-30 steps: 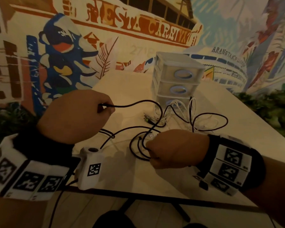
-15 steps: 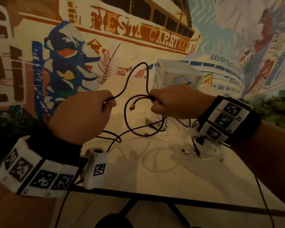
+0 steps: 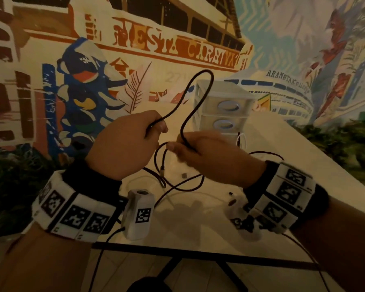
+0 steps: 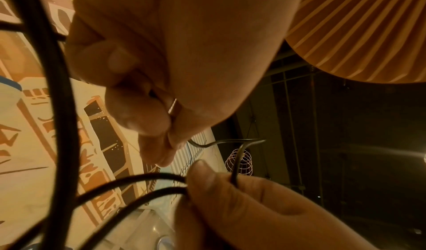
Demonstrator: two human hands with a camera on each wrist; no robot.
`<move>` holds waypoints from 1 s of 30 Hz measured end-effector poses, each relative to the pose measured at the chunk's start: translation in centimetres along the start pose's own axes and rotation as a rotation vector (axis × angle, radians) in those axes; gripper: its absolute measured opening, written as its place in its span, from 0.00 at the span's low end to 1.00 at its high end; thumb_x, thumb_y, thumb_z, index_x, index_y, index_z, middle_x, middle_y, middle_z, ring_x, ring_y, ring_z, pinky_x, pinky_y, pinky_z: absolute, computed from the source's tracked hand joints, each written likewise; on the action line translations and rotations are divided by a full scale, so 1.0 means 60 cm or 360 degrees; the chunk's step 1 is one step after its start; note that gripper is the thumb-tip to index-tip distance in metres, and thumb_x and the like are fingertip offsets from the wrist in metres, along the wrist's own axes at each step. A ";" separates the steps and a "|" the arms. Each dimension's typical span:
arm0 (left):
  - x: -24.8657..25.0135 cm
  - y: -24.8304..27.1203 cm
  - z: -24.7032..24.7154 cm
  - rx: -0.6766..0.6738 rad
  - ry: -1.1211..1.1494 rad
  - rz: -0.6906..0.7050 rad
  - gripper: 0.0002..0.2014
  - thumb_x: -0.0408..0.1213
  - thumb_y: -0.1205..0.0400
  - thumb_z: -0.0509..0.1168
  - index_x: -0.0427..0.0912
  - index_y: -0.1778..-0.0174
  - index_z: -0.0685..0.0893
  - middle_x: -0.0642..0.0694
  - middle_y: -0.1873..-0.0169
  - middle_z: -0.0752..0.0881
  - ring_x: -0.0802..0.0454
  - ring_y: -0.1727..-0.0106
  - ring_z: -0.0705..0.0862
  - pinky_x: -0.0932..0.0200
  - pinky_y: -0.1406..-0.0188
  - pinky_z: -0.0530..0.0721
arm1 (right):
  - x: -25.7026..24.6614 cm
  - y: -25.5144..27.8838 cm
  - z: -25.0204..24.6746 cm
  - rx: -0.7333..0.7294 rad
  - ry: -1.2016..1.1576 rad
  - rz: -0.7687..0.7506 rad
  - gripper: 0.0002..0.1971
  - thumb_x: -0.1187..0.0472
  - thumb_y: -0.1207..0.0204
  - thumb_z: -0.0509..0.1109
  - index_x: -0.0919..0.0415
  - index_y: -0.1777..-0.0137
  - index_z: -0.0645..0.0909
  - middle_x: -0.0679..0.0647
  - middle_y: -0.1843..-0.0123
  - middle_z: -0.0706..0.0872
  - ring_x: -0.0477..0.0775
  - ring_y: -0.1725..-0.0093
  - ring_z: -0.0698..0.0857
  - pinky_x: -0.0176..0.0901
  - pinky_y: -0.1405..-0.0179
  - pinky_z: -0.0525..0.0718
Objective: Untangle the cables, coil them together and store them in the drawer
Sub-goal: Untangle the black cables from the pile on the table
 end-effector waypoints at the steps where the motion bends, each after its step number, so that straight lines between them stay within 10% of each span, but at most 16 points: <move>1: 0.000 0.000 0.002 0.0001 -0.0010 0.0008 0.10 0.46 0.11 0.56 0.56 0.49 0.82 0.58 0.68 0.85 0.64 0.70 0.80 0.55 0.67 0.83 | -0.004 0.000 0.012 -0.0059 -0.0039 -0.0010 0.18 0.43 0.11 0.58 0.51 0.54 0.82 0.44 0.64 0.82 0.42 0.64 0.82 0.30 0.64 0.76; 10: -0.019 0.009 -0.002 -0.0062 0.0077 -0.0074 0.10 0.46 0.11 0.56 0.58 0.50 0.83 0.56 0.68 0.86 0.61 0.73 0.81 0.52 0.67 0.86 | -0.024 0.003 0.071 -0.0289 0.0088 -0.0166 0.25 0.31 0.25 0.70 0.47 0.36 0.84 0.40 0.69 0.73 0.38 0.68 0.77 0.30 0.70 0.67; 24: 0.009 0.024 -0.022 -0.0056 0.0118 -0.0049 0.10 0.49 0.12 0.56 0.60 0.51 0.83 0.57 0.66 0.86 0.63 0.70 0.83 0.54 0.68 0.85 | -0.022 0.011 0.012 0.0045 0.0172 -0.0075 0.16 0.43 0.17 0.66 0.54 0.48 0.88 0.45 0.70 0.78 0.46 0.69 0.78 0.41 0.67 0.76; 30: 0.067 0.041 -0.038 -0.0035 0.0287 -0.0009 0.10 0.50 0.13 0.56 0.61 0.52 0.84 0.56 0.65 0.86 0.58 0.74 0.85 0.70 0.79 0.80 | 0.005 0.066 -0.037 -0.0017 0.0238 -0.0017 0.19 0.38 0.14 0.59 0.49 0.54 0.83 0.44 0.69 0.80 0.44 0.68 0.80 0.40 0.68 0.71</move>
Point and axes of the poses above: each hand's wrist, its own y-axis away from the middle knuckle, its own z-axis out of the palm, x = y × z, the point moved 6 cm from there along -y, towards the middle knuckle
